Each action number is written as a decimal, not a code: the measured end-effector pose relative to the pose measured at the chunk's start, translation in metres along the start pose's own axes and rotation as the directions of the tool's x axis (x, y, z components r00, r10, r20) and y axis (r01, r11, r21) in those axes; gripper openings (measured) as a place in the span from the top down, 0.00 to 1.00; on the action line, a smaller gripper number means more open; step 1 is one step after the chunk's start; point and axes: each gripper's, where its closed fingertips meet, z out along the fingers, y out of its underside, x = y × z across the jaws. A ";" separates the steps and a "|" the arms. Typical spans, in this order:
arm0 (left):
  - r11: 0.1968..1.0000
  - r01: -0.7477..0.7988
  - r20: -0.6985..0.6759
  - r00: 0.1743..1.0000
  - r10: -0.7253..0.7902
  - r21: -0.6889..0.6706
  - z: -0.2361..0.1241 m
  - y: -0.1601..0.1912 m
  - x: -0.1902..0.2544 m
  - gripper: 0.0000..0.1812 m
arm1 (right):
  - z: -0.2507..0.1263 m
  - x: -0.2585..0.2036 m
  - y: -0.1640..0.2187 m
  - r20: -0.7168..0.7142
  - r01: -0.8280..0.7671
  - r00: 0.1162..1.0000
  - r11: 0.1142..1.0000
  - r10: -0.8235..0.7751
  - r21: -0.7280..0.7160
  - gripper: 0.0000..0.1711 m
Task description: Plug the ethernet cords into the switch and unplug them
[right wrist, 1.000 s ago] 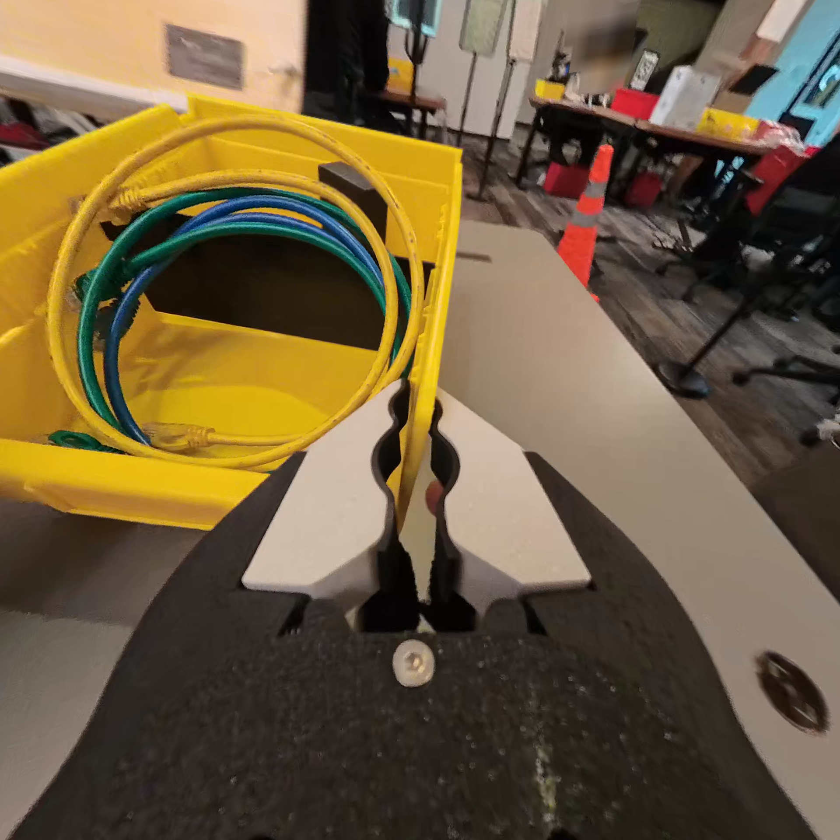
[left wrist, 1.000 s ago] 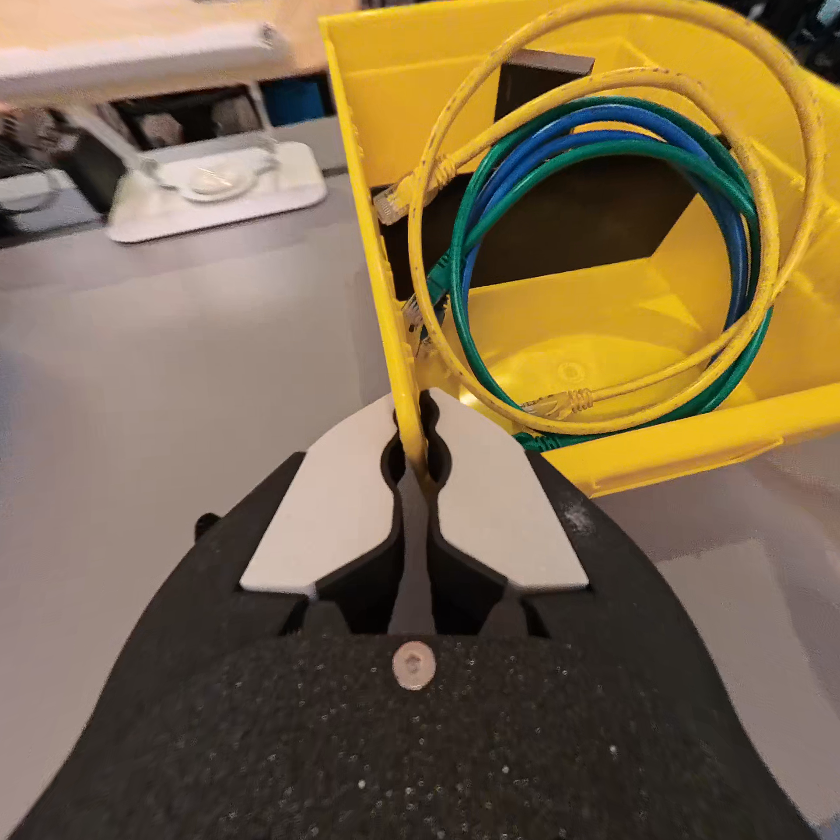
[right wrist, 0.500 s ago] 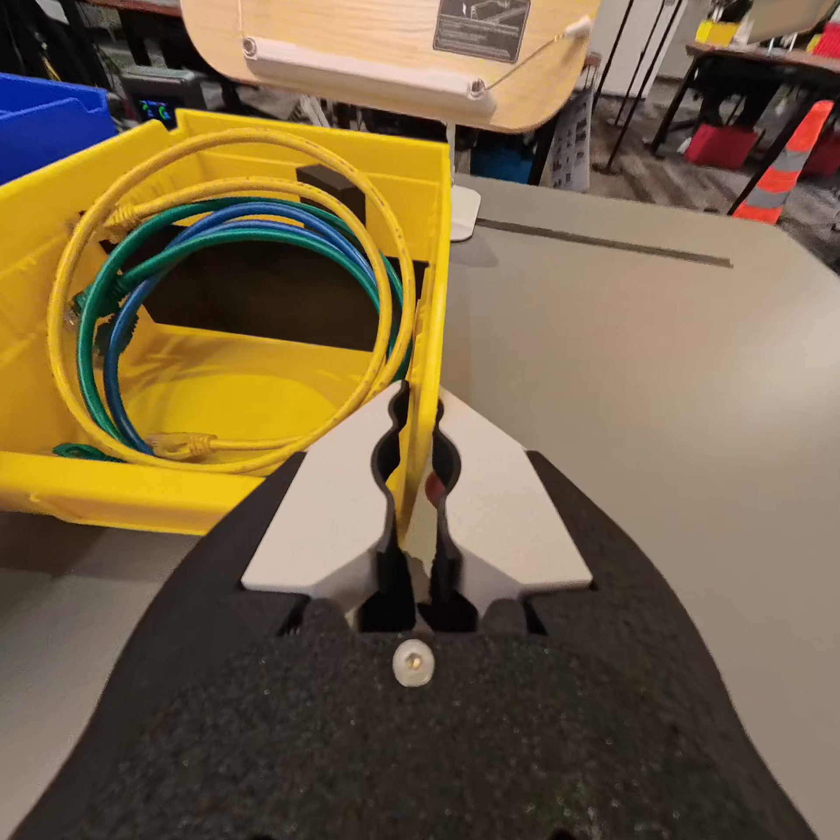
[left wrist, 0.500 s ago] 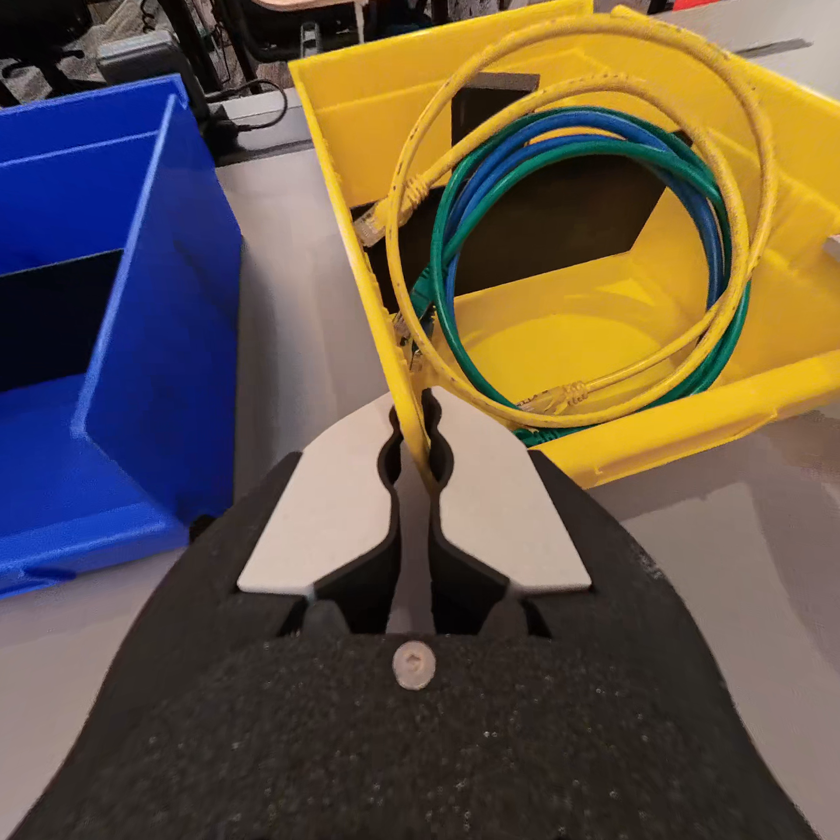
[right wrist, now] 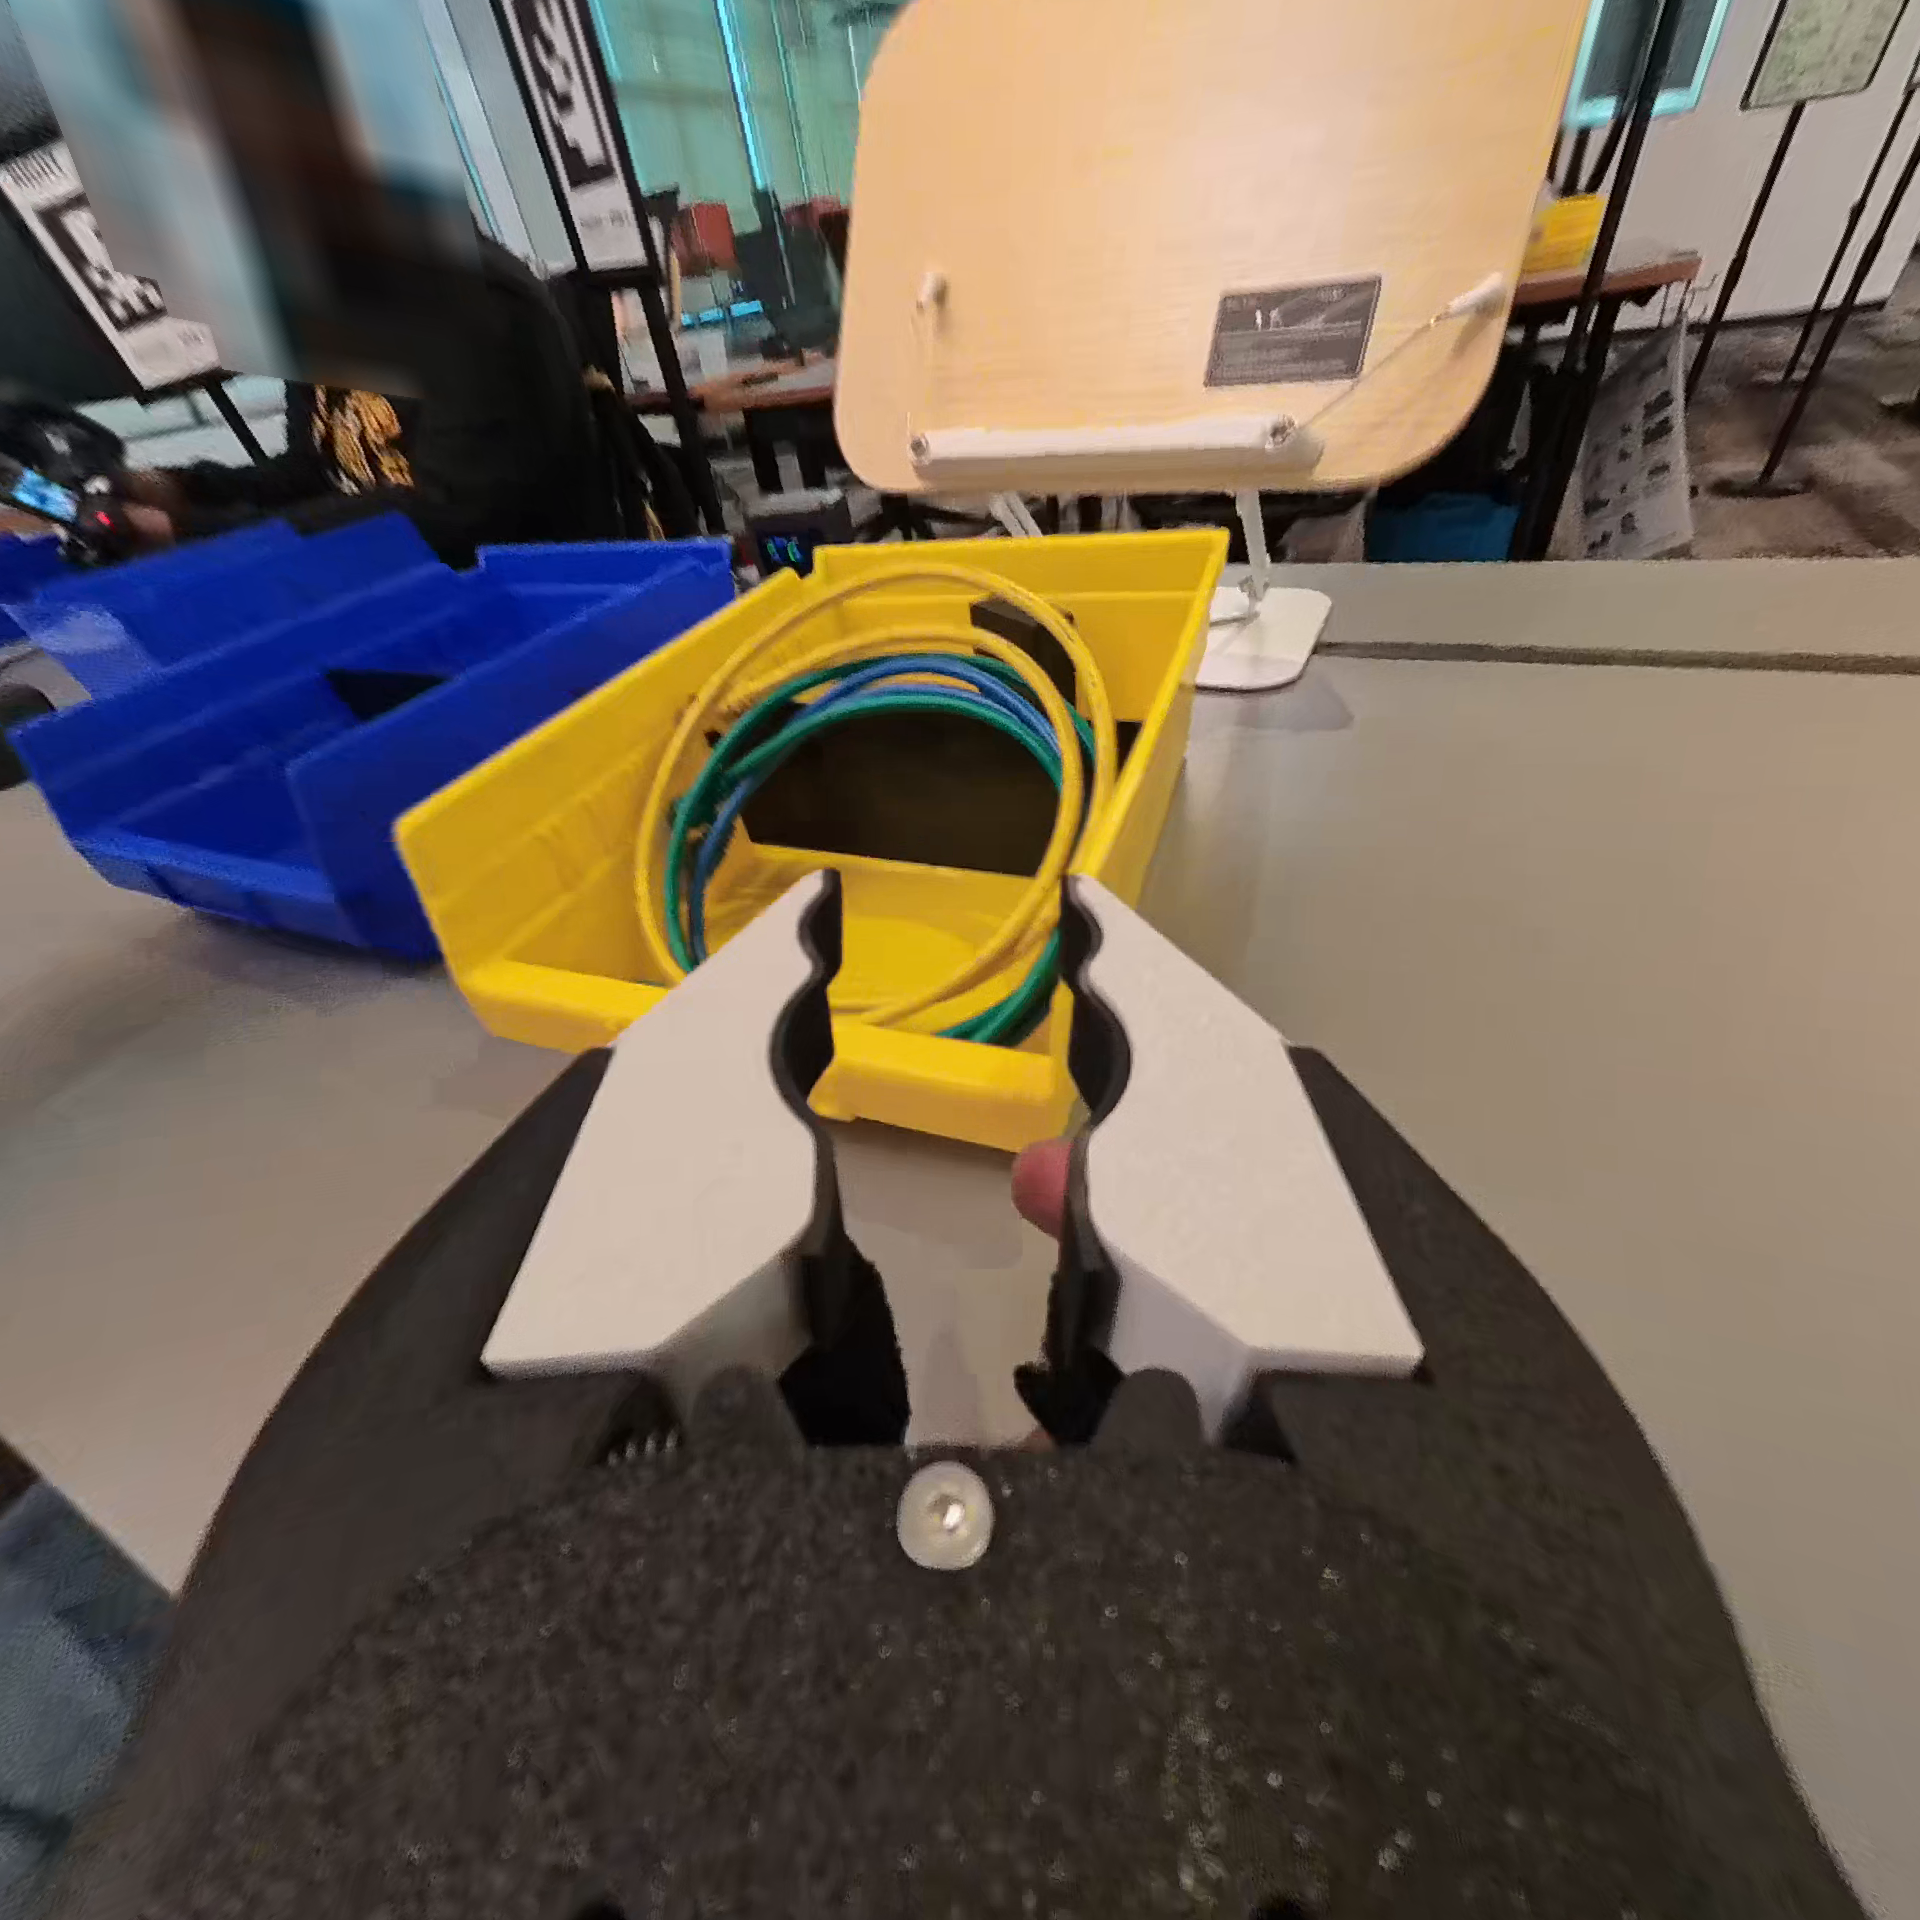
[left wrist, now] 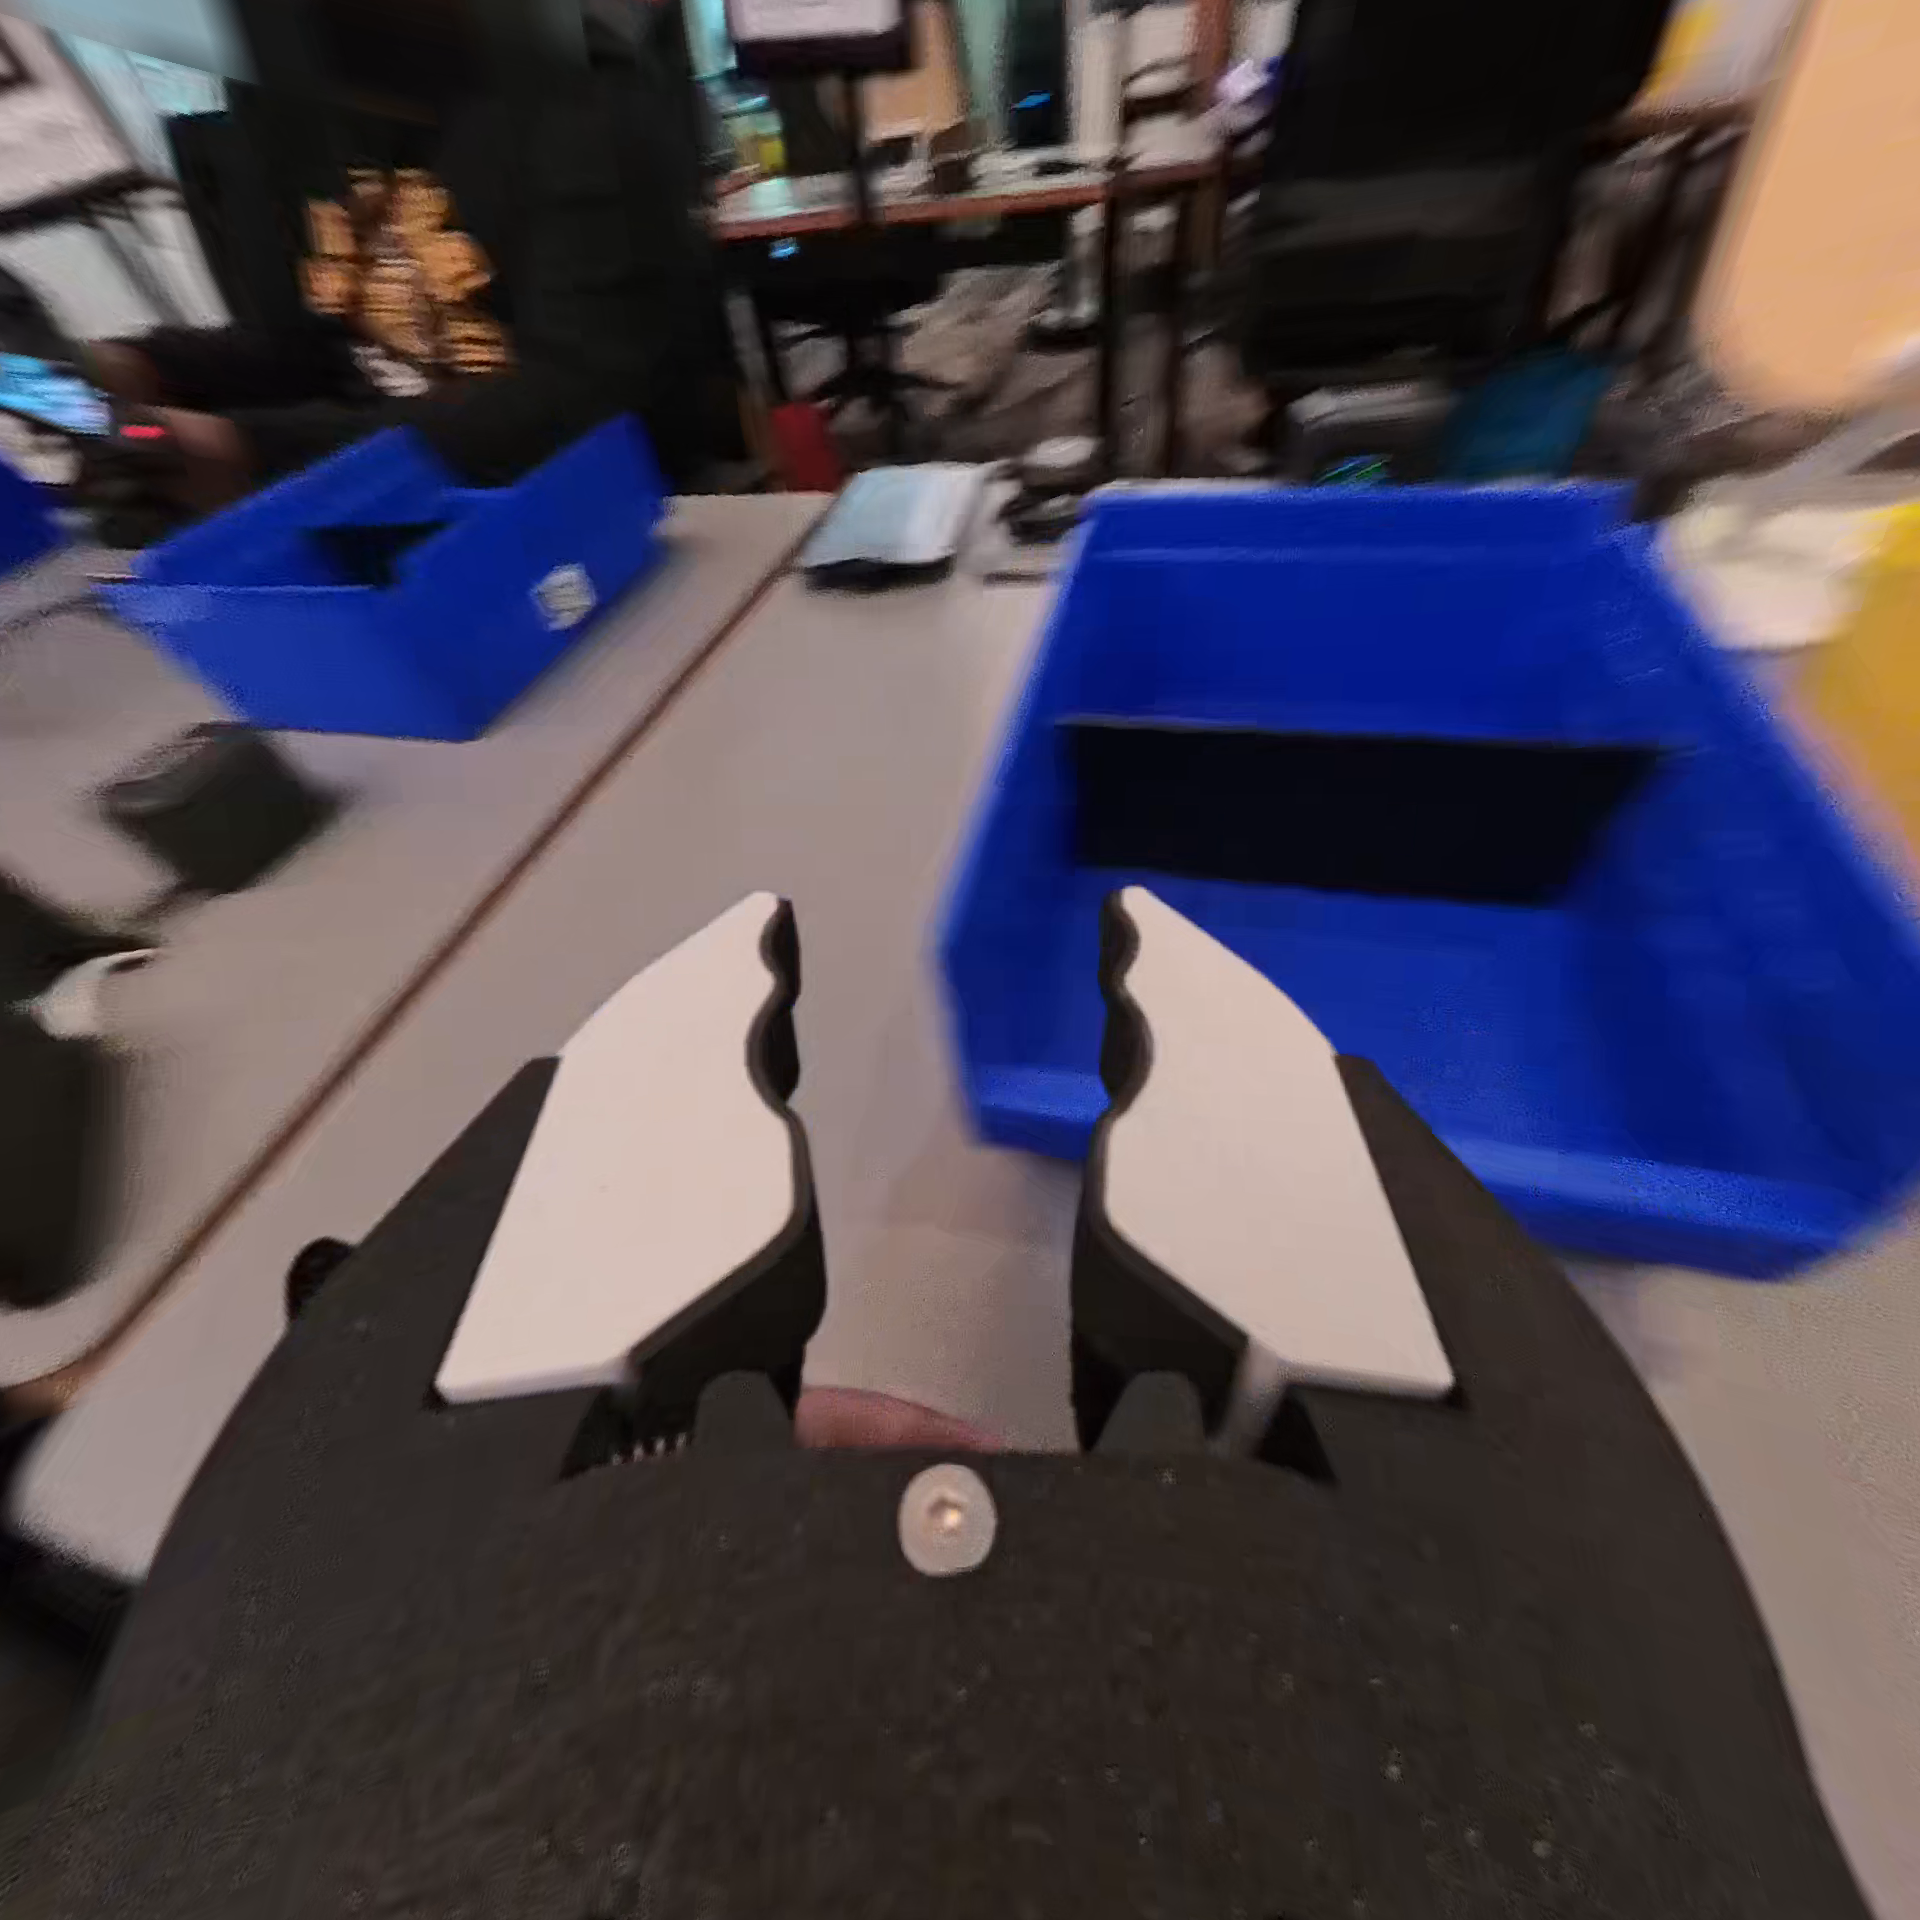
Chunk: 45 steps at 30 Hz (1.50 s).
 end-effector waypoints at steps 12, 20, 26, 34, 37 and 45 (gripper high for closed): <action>0.978 0.086 -0.279 0.950 -0.138 -0.189 0.068 0.059 0.034 0.71 | -0.019 -0.164 0.047 0.424 0.222 0.883 0.975 -0.201 -0.001 0.76; 0.960 0.010 -0.263 0.961 -0.086 -0.279 0.037 0.074 0.037 0.98 | -0.025 -0.188 0.069 0.479 0.268 0.854 0.961 -0.202 -0.073 0.76; 0.920 -0.057 -0.156 0.988 -0.005 -0.388 -0.058 0.096 0.058 0.98 | 0.001 -0.191 0.076 0.373 0.232 0.916 0.955 -0.149 -0.187 0.70; 0.924 -0.179 -0.150 0.980 0.135 -0.338 -0.120 0.095 0.093 0.97 | 0.042 -0.197 0.056 0.216 0.251 0.948 0.967 -0.234 -0.053 0.65; 0.928 -0.174 -0.140 0.981 0.134 -0.329 -0.132 0.097 0.094 0.97 | 0.058 -0.180 0.059 0.076 0.256 0.965 0.962 -0.249 -0.095 0.85; 0.968 -0.162 0.006 0.986 0.166 -0.191 -0.194 0.090 0.085 0.97 | 0.036 -0.201 0.037 0.251 0.209 0.950 0.975 -0.185 -0.073 0.99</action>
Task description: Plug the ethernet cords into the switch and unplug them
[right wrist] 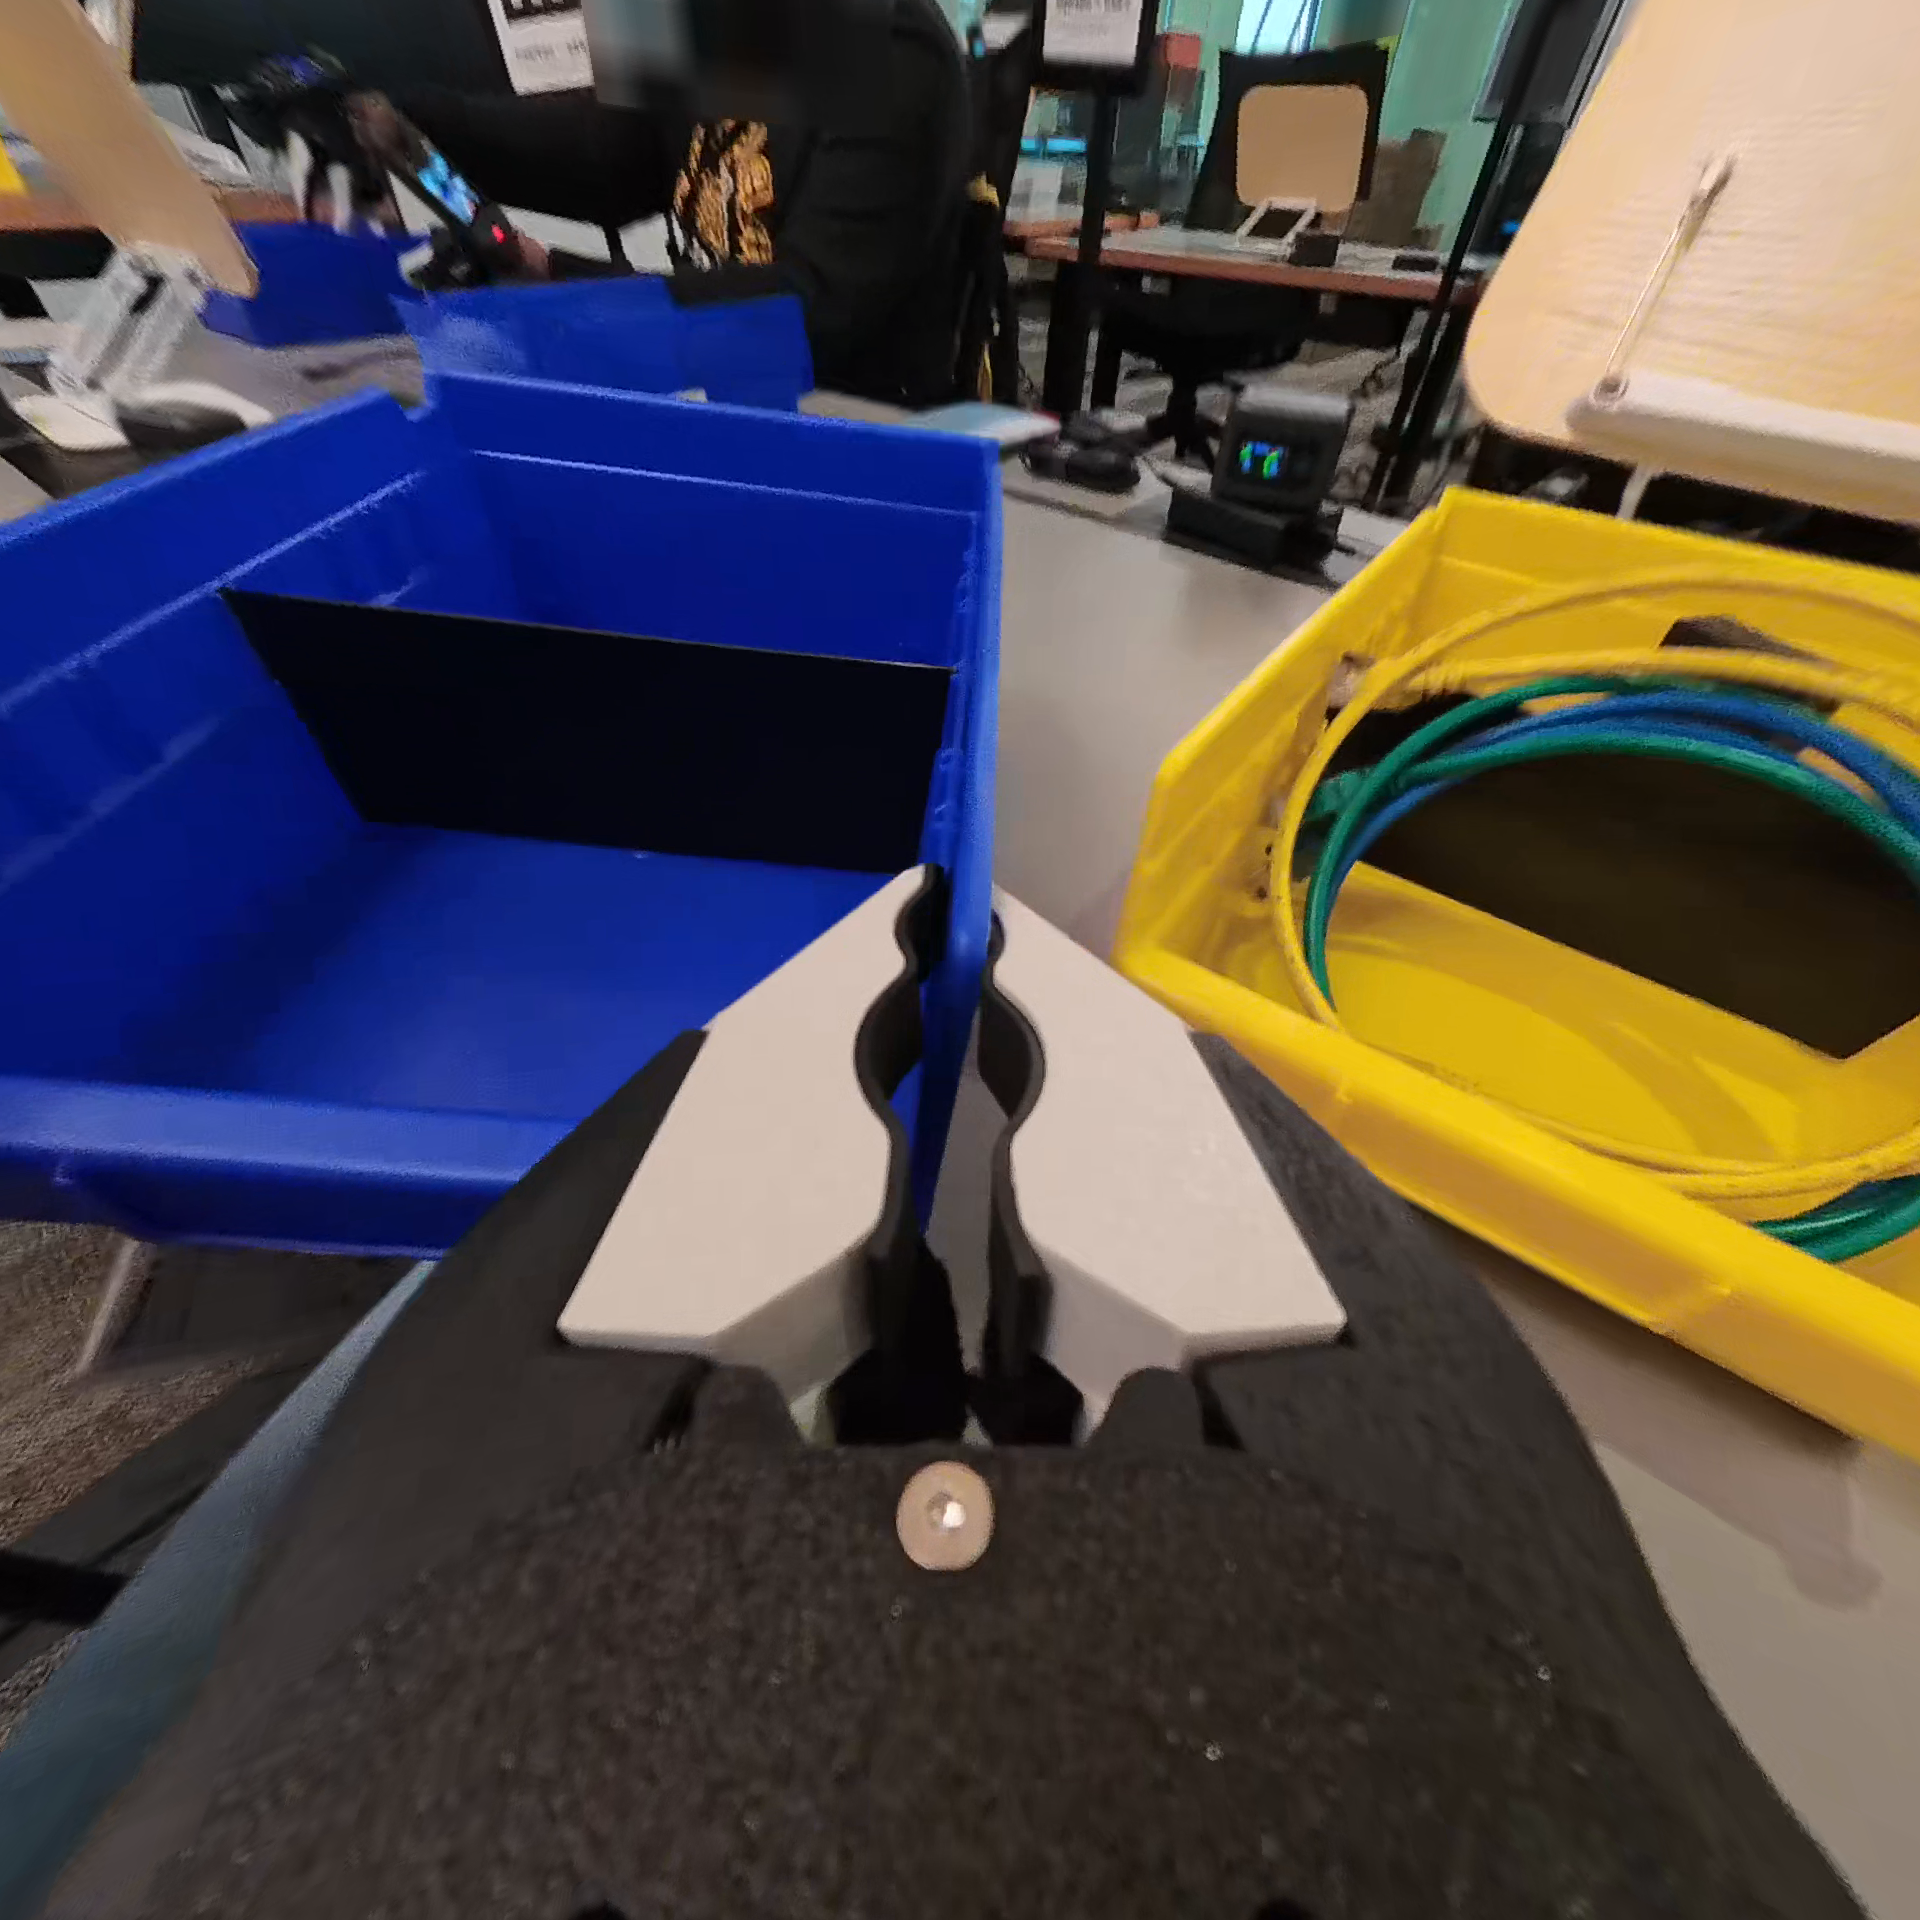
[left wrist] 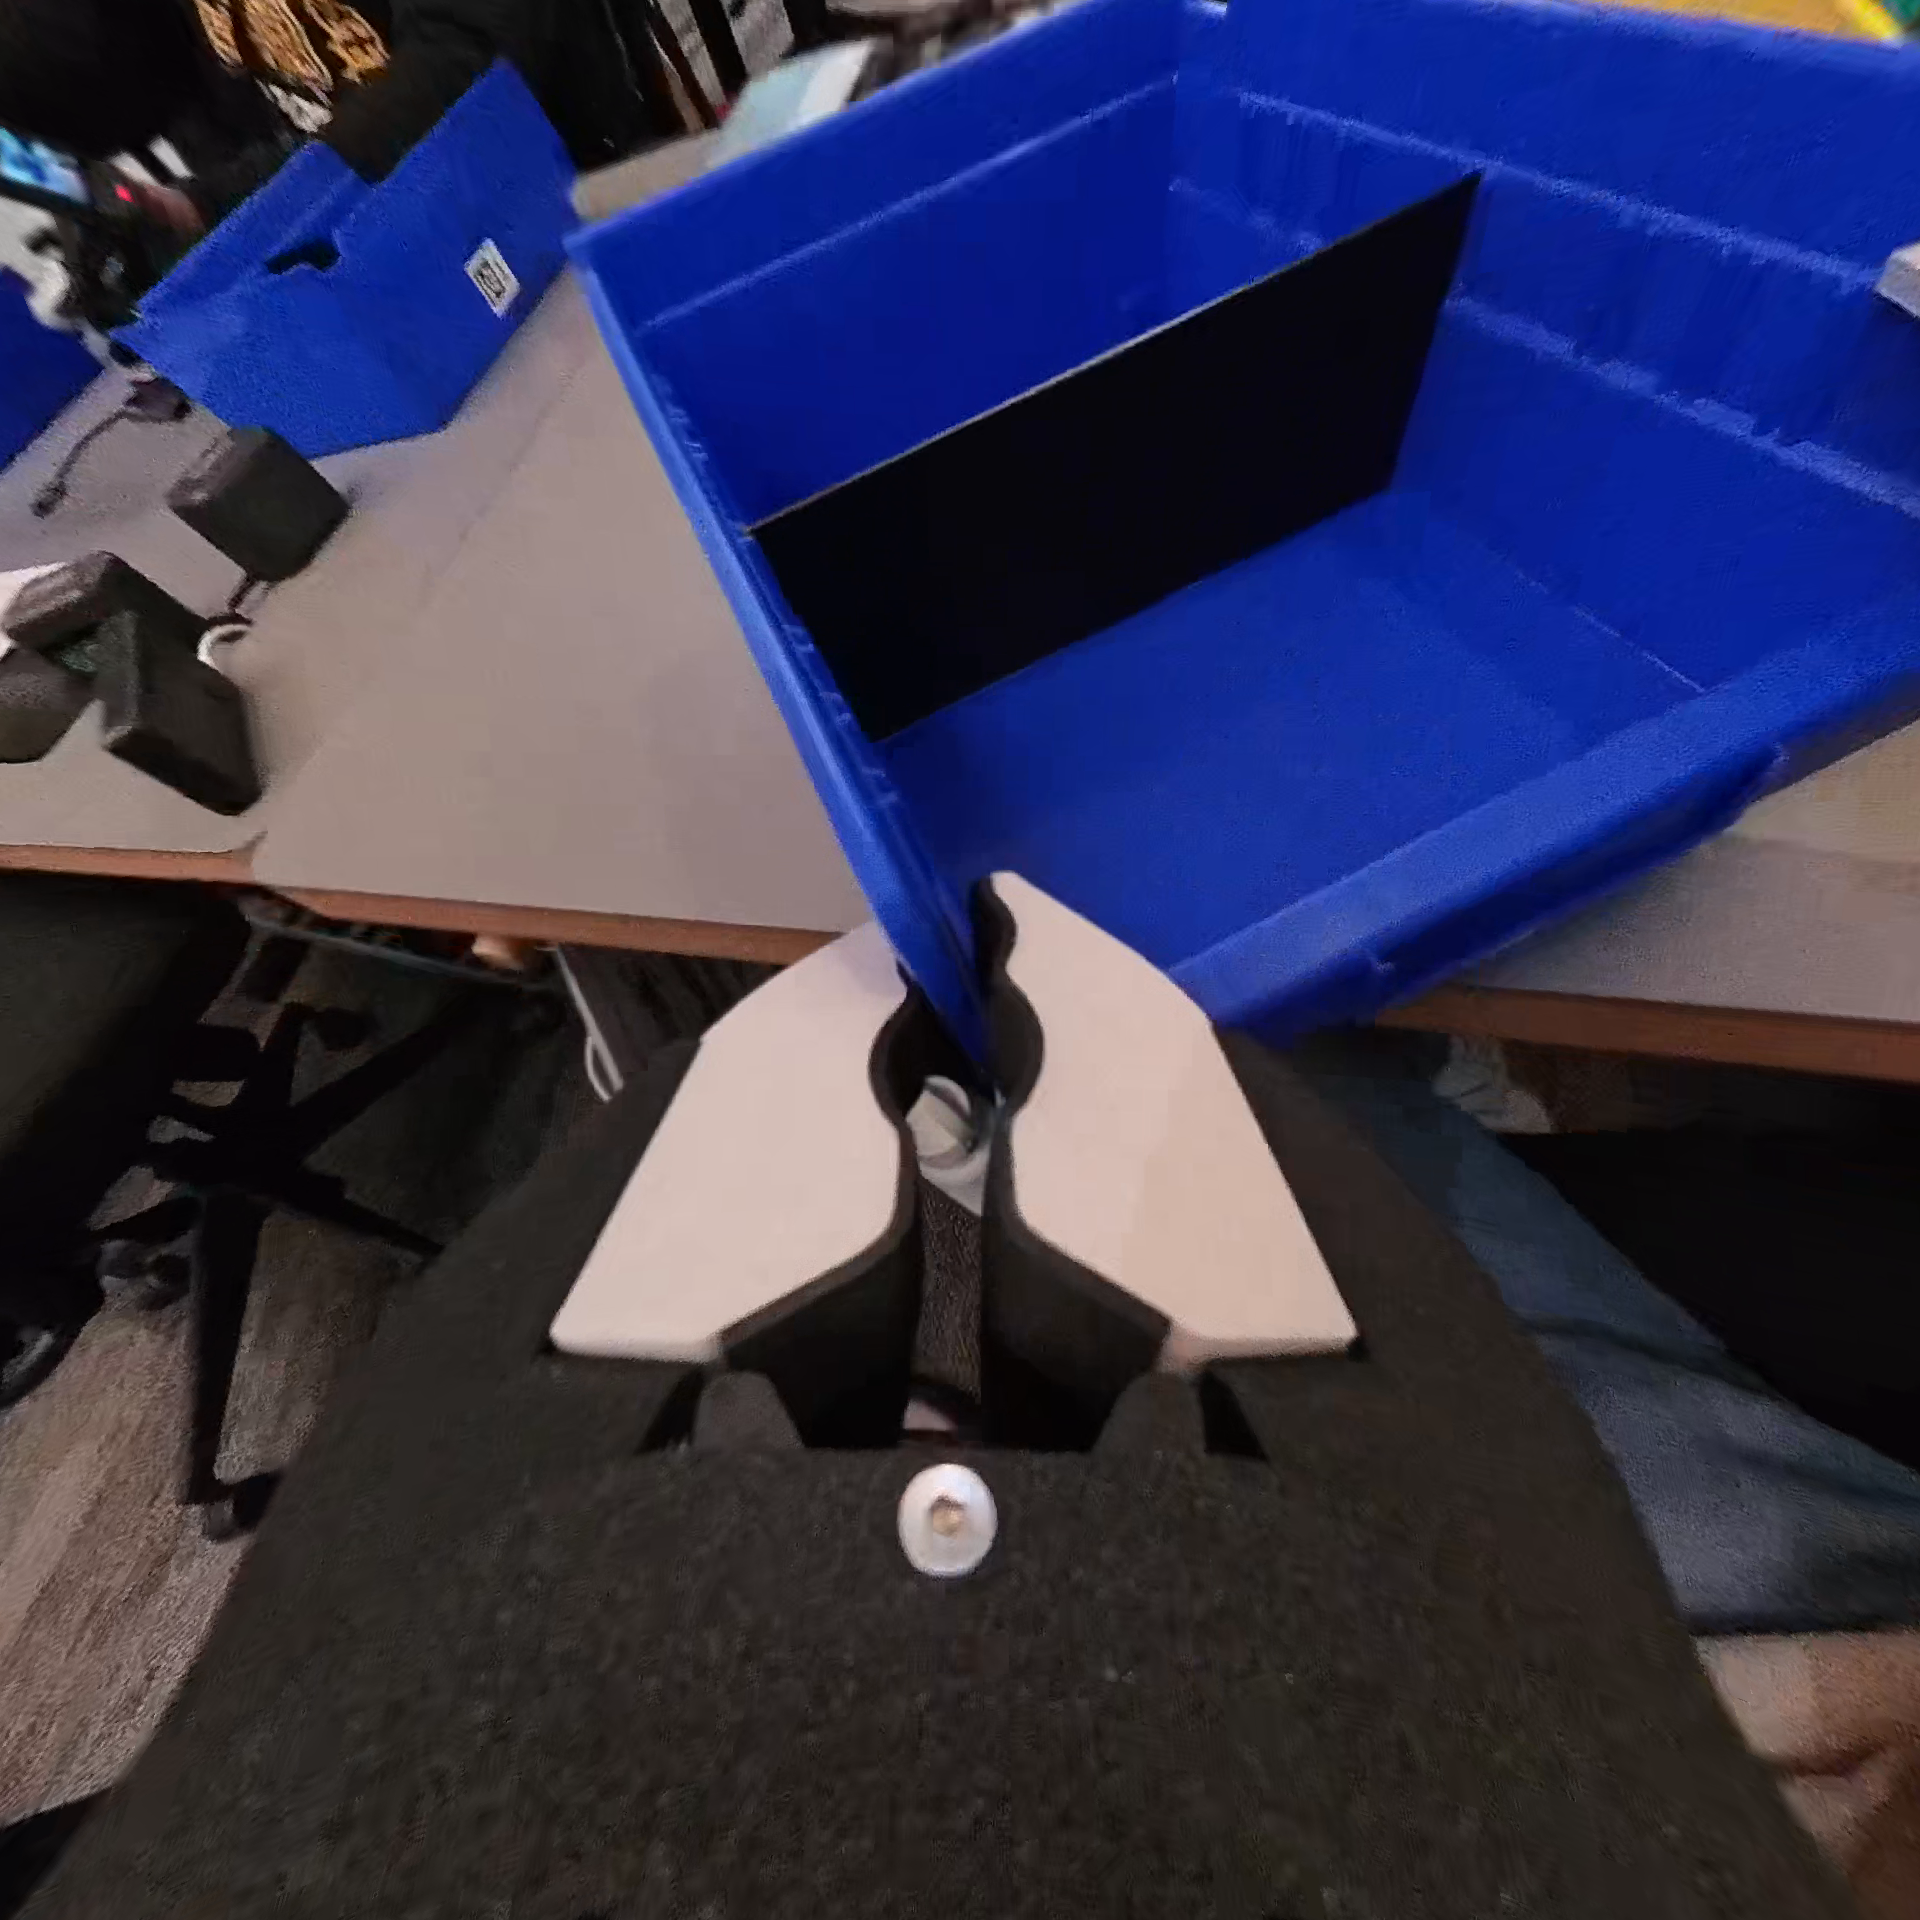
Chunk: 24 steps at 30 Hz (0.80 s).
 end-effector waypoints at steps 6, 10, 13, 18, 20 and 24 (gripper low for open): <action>0.957 -0.004 0.002 1.000 0.004 0.289 -0.029 -0.089 0.015 0.97 | -0.054 0.041 -0.089 -0.147 0.082 0.988 0.972 -0.050 0.219 0.99; 0.898 -0.019 -0.108 0.991 0.073 0.439 -0.038 -0.181 0.075 0.97 | -0.105 0.122 -0.141 -0.321 0.097 0.947 0.950 0.004 0.297 0.99; 0.848 -0.069 -0.183 0.964 0.192 0.526 -0.039 -0.240 0.152 0.97 | -0.150 0.205 -0.150 -0.439 0.084 0.895 0.936 0.079 0.341 0.99; 0.853 -0.077 -0.322 0.906 0.276 0.517 -0.010 -0.282 0.312 0.97 | -0.204 0.349 -0.105 -0.606 0.080 0.789 0.961 0.102 0.266 0.99; 0.886 -0.083 -0.403 0.868 0.289 0.456 0.001 -0.272 0.381 0.97 | -0.224 0.403 -0.067 -0.635 -0.031 0.755 0.977 0.162 0.213 0.99; 0.935 -0.101 -0.520 0.808 0.277 0.341 0.011 -0.221 0.482 0.97 | -0.258 0.469 0.018 -0.658 -0.177 0.734 0.982 0.172 0.059 0.99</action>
